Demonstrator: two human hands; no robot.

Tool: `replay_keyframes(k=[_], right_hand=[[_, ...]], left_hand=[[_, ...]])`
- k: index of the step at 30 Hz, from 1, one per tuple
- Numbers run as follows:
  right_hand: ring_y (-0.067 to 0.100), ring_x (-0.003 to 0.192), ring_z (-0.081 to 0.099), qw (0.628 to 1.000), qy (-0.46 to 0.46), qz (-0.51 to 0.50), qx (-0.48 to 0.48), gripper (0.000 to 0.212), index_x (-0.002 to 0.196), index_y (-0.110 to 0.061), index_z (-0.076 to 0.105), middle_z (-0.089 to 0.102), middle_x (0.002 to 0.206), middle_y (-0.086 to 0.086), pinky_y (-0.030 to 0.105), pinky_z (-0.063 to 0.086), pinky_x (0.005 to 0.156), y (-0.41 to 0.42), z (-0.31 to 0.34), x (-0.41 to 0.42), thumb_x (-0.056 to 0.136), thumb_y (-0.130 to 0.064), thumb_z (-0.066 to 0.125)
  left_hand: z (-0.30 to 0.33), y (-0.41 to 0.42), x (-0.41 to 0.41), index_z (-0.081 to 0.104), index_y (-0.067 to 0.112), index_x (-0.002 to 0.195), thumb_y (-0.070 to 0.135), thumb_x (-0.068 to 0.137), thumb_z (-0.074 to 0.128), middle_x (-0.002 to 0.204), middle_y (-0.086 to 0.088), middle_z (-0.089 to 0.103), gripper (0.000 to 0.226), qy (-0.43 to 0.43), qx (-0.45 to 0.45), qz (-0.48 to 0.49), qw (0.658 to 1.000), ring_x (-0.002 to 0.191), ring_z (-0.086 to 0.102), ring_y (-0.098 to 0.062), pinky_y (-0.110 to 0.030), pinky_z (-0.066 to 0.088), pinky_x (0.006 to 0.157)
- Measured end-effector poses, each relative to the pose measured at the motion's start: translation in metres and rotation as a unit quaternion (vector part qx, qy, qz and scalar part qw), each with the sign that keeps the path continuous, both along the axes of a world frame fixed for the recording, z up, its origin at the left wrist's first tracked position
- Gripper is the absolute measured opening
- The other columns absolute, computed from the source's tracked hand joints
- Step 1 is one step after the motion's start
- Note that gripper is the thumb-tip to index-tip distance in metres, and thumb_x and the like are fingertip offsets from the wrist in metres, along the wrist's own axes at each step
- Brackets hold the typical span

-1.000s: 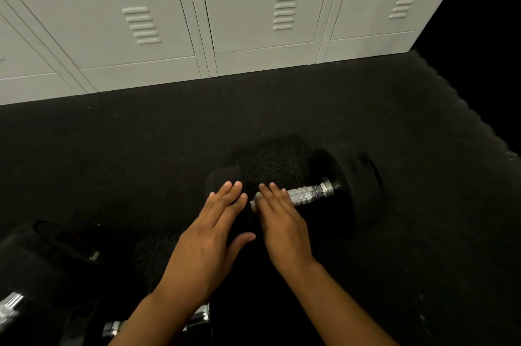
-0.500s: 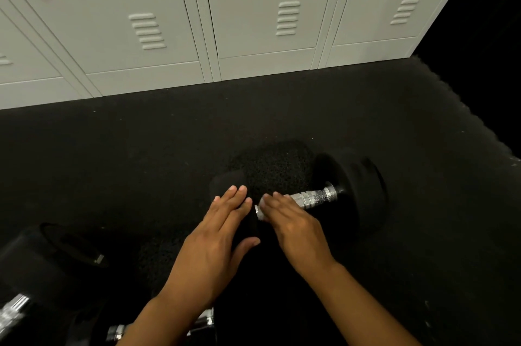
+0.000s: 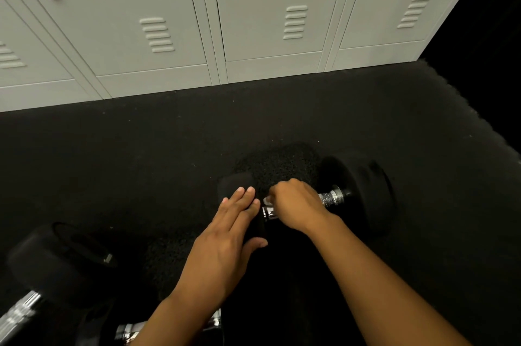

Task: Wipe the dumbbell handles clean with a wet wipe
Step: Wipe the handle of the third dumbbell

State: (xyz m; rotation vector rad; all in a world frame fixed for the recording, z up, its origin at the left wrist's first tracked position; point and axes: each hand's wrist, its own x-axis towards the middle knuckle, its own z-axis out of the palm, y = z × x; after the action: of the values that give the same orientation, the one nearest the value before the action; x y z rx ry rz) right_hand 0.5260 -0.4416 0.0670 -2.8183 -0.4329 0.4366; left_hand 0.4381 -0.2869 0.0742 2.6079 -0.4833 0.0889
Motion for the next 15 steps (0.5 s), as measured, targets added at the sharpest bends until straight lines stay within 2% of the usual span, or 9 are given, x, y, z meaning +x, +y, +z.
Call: replay_keyframes(k=[3, 6, 9, 13, 15], right_hand=[[0.035, 0.096, 0.058, 0.999, 0.028, 0.014, -0.013, 0.025, 0.099, -0.011, 0.065, 0.064, 0.102, 0.017, 0.033, 0.042, 0.071, 0.012, 0.002, 0.004, 0.091, -0.027, 0.048], [0.032, 0.088, 0.059, 0.999, -0.032, 0.022, 0.021, 0.027, 0.09, -0.014, 0.063, 0.066, 0.091, 0.012, 0.032, 0.037, 0.064, 0.003, 0.004, -0.013, 0.093, -0.032, 0.043], [0.027, 0.083, 0.06, 0.996, -0.072, 0.023, 0.044, 0.031, 0.086, -0.018, 0.059, 0.066, 0.086, 0.006, 0.033, 0.038, 0.065, -0.006, 0.002, -0.024, 0.096, -0.039, 0.039], [0.029, 0.092, 0.06, 0.999, -0.035, -0.013, -0.027, 0.03, 0.098, -0.016, 0.062, 0.066, 0.096, 0.009, 0.031, 0.036, 0.065, 0.008, -0.002, -0.011, 0.097, -0.034, 0.038], [0.028, 0.093, 0.059, 0.998, -0.034, -0.043, -0.015, 0.029, 0.098, -0.016, 0.063, 0.066, 0.097, 0.009, 0.031, 0.037, 0.067, 0.016, -0.003, -0.014, 0.096, -0.033, 0.039]], left_hand=[[0.0, -0.001, -0.001, 0.049, 0.009, 0.131, 0.043, 0.085, 0.044, 0.144, -0.002, 0.04, 0.057, 0.0, 0.001, 0.002, 1.0, 0.137, 0.024, -0.01, -0.024, 0.008, 0.114], [-0.002, 0.0, 0.0, 0.048, 0.01, 0.131, 0.044, 0.086, 0.043, 0.145, 0.0, 0.038, 0.056, -0.003, -0.003, 0.001, 1.0, 0.138, 0.024, -0.009, -0.026, 0.009, 0.114], [-0.004, 0.001, 0.0, 0.045, 0.012, 0.132, 0.044, 0.087, 0.044, 0.146, 0.003, 0.035, 0.056, -0.01, -0.009, 0.003, 1.0, 0.139, 0.023, -0.008, -0.027, 0.011, 0.114], [-0.007, 0.001, 0.0, 0.042, 0.014, 0.133, 0.043, 0.086, 0.045, 0.146, 0.004, 0.035, 0.055, -0.018, -0.015, 0.005, 1.0, 0.139, 0.022, -0.008, -0.026, 0.01, 0.114], [-0.007, 0.001, 0.001, 0.042, 0.015, 0.133, 0.043, 0.086, 0.046, 0.145, 0.003, 0.036, 0.055, -0.026, -0.013, 0.004, 1.0, 0.138, 0.024, -0.008, -0.026, 0.011, 0.114]])
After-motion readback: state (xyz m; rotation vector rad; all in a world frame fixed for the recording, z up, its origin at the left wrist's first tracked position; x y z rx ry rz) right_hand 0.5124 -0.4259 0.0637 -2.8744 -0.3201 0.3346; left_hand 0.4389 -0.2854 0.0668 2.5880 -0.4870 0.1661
